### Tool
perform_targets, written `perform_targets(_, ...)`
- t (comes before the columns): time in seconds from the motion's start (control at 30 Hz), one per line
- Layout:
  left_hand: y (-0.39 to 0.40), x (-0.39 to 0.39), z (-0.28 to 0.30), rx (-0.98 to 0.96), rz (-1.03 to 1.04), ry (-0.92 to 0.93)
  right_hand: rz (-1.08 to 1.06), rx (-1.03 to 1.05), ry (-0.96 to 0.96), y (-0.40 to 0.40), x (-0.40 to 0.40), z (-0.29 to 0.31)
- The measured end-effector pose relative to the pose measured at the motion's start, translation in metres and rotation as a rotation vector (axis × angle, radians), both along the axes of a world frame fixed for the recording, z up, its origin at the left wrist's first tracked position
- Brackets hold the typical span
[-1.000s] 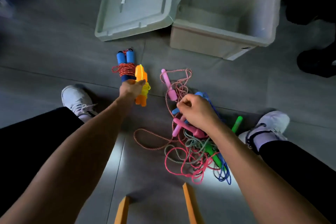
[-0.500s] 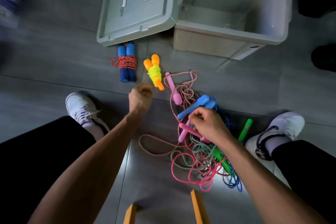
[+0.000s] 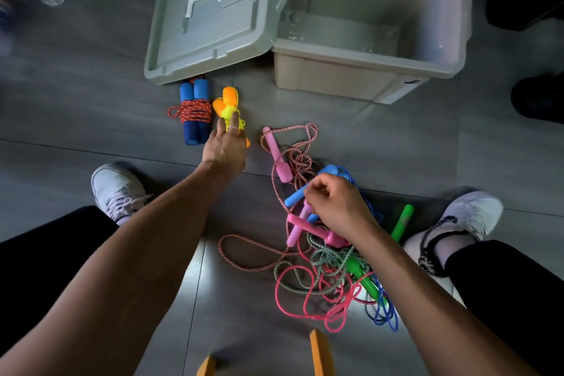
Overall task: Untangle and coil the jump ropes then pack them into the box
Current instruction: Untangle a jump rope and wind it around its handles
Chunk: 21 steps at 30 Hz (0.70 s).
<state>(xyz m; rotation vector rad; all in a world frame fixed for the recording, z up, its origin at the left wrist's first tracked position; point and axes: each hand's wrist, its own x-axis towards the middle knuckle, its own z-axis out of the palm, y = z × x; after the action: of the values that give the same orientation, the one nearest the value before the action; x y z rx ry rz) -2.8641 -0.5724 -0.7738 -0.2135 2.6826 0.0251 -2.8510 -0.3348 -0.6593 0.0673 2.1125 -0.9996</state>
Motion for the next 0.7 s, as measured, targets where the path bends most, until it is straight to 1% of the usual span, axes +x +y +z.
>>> perform_targets(0.07,-0.002,0.006,0.001,-0.021,0.015,0.02,0.014,0.014,0.006,-0.001,0.0,-0.002)
perform_targets(0.17,-0.005,0.018,0.004,-0.046,0.015,0.017,-0.03,-0.023,-0.03,0.001,0.006,-0.004)
perform_targets(0.23,0.001,0.028,0.012,-0.01,0.079,0.051,-0.035,-0.024,-0.032,0.005,0.011,-0.003)
perform_targets(0.3,0.014,0.04,0.022,0.118,0.139,0.099,-0.019,0.014,-0.002,0.012,0.016,-0.002)
perform_targets(0.37,0.031,0.054,0.028,0.323,0.194,0.152,0.005,0.098,0.031,0.025,0.02,-0.005)
perform_targets(0.43,0.052,0.066,0.029,0.471,0.194,0.175,-0.03,0.132,0.028,0.041,0.023,-0.008)
perform_targets(0.53,0.084,0.071,0.02,0.533,0.168,0.12,-0.08,0.159,0.033,0.063,0.028,-0.01)
perform_targets(0.6,0.102,0.067,0.009,0.515,0.187,0.069,-0.081,0.174,0.051,0.076,0.032,-0.011)
perform_targets(0.7,0.12,0.06,-0.002,0.48,0.291,-0.035,-0.08,0.167,0.086,0.093,0.041,-0.014)
